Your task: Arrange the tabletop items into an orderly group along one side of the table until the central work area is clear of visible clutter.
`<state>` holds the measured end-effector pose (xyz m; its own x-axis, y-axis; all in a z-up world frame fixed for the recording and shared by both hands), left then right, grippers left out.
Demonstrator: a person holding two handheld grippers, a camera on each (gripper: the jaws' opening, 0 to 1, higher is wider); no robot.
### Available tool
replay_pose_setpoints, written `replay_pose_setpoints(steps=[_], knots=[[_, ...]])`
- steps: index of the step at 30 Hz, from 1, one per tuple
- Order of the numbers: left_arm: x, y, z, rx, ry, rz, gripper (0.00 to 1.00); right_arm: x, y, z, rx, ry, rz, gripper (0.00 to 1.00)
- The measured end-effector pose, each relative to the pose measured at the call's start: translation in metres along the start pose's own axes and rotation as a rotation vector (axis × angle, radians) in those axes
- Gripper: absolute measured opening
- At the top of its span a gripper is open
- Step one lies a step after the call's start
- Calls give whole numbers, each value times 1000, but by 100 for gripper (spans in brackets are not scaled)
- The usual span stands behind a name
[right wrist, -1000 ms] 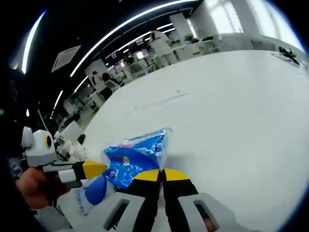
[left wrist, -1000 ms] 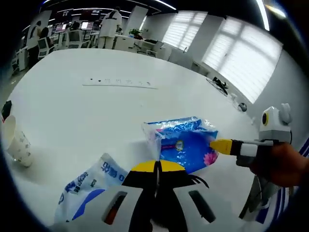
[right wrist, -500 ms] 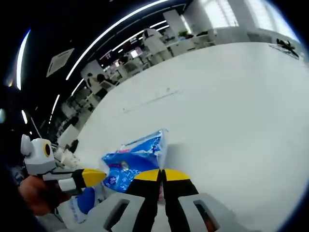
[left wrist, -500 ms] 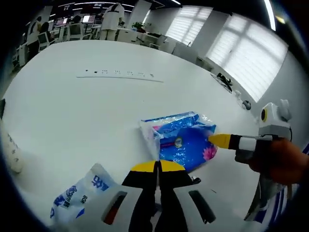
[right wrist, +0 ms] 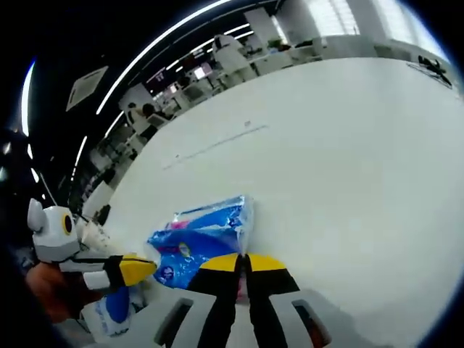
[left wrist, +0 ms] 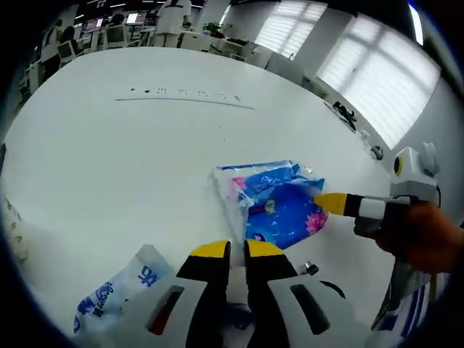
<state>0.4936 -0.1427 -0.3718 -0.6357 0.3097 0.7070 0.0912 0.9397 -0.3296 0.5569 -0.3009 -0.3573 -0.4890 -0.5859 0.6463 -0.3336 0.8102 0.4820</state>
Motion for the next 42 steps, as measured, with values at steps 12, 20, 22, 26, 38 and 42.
replay_pose_setpoints(steps=[12,20,22,26,38,42], knots=[[34,0,-3,-7,-79,-45,15,8,-1,-9,27,-45,41,13],[62,2,17,20,-90,-55,14,19,12,-1,18,-85,58,14],[72,4,21,29,-97,-62,14,15,16,-5,16,-90,51,15],[89,7,28,16,-106,-72,13,21,20,4,24,-89,42,14],[141,35,68,43,-112,-128,11,31,53,51,68,-24,-23,14],[160,45,84,59,-109,-158,11,35,58,67,38,-14,-35,14]])
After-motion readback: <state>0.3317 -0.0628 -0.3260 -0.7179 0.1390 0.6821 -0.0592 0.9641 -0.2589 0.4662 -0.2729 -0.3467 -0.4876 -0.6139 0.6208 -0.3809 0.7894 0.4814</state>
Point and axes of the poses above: the point that each gripper's makers call its tool centre point, and the gripper's own axes: x roughly backward along the fingers, y roughly to its left, z roughly out of its underside, the point moved 5 cm from there along x, roughly backward along the fingers, and after that the axes turned 5 degrees about -x, right-handed, at the moved point
